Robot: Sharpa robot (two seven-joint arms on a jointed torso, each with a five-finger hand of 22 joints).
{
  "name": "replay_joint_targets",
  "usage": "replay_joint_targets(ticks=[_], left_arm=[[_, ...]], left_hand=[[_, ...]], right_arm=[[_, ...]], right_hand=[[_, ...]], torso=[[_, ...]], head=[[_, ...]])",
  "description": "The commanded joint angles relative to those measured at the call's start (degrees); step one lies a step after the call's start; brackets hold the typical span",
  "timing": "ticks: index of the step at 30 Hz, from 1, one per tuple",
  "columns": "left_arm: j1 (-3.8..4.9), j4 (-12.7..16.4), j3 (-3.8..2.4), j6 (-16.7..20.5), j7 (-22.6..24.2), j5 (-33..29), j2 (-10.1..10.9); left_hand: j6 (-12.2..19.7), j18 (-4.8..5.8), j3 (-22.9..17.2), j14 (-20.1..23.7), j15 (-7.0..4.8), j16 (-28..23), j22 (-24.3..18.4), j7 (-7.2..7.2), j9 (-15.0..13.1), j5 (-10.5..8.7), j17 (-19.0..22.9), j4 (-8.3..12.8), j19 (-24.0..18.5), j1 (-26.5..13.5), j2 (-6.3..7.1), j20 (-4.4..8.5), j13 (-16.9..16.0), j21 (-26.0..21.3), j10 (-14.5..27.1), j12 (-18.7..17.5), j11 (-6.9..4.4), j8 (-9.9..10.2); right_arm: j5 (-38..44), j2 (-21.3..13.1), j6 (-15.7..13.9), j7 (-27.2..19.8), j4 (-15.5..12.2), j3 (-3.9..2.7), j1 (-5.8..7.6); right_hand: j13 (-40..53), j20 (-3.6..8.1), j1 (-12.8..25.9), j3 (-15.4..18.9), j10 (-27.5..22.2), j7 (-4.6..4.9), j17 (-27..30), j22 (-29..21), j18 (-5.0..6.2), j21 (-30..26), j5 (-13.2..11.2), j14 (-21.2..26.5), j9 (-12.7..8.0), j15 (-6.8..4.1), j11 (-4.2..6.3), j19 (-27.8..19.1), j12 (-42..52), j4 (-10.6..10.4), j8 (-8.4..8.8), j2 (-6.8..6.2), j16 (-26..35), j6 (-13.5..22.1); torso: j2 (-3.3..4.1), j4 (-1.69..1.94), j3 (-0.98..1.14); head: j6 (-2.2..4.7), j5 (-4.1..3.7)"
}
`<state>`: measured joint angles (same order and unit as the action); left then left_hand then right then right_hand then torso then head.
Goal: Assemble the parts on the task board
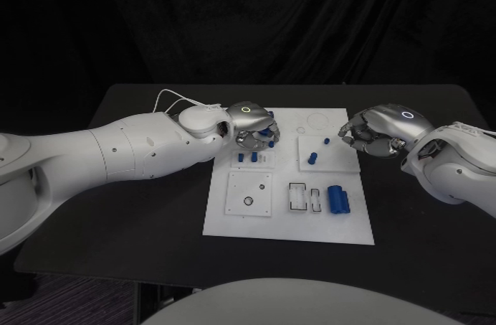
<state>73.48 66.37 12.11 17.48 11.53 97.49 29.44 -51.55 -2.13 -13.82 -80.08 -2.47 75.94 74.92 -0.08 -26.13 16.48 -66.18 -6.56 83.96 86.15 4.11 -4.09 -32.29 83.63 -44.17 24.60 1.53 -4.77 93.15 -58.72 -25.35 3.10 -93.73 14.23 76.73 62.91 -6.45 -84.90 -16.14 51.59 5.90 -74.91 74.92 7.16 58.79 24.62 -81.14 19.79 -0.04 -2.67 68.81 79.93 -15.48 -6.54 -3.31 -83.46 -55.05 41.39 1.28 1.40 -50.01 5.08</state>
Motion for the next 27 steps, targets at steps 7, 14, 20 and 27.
replay_joint_targets(ticks=[7,14,20,27], left_arm=[[-0.82,-0.41,-0.05,0.74,3.03,0.00,-0.60],[-1.23,-0.58,-0.04,0.53,3.27,0.00,-0.68],[-1.41,-0.70,-0.04,0.94,3.51,0.00,-0.69],[-1.49,-0.31,-0.04,4.38,4.16,0.00,0.05]], left_hand=[[-2.73,0.39,-1.92,-0.07,-1.15,0.62,12.80,0.94,-0.89,-0.60,0.12,0.87,2.26,-0.47,-0.36,0.83,-0.54,0.00,-2.80,1.17,-1.40,-1.25],[-1.72,0.27,-2.73,0.51,-1.30,0.02,12.64,0.53,-0.77,-1.03,1.42,1.20,1.97,-1.02,0.03,1.07,-0.10,-0.47,-3.10,0.48,-1.43,-0.33],[-3.19,0.27,-3.50,0.60,-1.71,0.04,12.63,1.57,-1.22,-1.10,1.64,1.57,1.94,-1.32,-0.25,1.16,0.14,-0.51,-4.50,0.41,-2.17,-0.82],[-6.69,0.31,-4.68,0.54,-1.99,-0.04,12.68,2.29,-2.29,-0.60,2.40,3.15,2.05,-0.92,-1.20,1.28,0.26,-0.37,-8.77,0.94,-2.47,-2.13]], right_arm=[[0.10,0.33,0.83,0.95,0.14,-0.04,0.04],[0.10,0.37,1.08,1.16,0.22,-0.04,0.04],[0.10,0.58,1.34,1.29,0.37,-0.04,0.04],[0.10,0.68,1.70,1.48,0.47,-0.04,0.03]], right_hand=[[-0.02,0.18,0.16,-0.40,-0.27,0.06,-4.47,5.89,-0.15,-0.27,0.39,0.30,0.06,-0.14,0.00,-0.23,-0.34,-0.08,-0.22,-0.51,0.28,-0.49],[-0.05,0.19,0.15,-0.44,-0.26,0.07,-4.31,5.84,-0.12,-0.43,0.41,0.44,0.07,-0.14,0.00,-0.34,-0.36,-0.09,-0.21,-0.49,0.39,-0.47],[-0.05,0.19,0.15,-0.44,-0.26,0.07,-4.31,5.84,-0.12,-0.43,0.41,0.44,0.07,-0.14,0.00,-0.34,-0.36,-0.09,-0.21,-0.49,0.39,-0.47],[-0.09,0.20,0.11,-0.52,-0.24,0.11,-4.07,5.72,-0.03,-0.84,0.42,0.66,0.09,-0.14,0.00,-0.62,-0.40,-0.07,-0.23,-0.47,0.56,-0.52]], torso=[[0.06,-0.15,0.10],[-0.05,-0.12,0.13],[-0.06,-0.28,0.12],[-0.01,-0.09,0.08]], head=[[0.01,0.16],[0.01,0.11],[0.01,0.36],[0.01,0.30]])
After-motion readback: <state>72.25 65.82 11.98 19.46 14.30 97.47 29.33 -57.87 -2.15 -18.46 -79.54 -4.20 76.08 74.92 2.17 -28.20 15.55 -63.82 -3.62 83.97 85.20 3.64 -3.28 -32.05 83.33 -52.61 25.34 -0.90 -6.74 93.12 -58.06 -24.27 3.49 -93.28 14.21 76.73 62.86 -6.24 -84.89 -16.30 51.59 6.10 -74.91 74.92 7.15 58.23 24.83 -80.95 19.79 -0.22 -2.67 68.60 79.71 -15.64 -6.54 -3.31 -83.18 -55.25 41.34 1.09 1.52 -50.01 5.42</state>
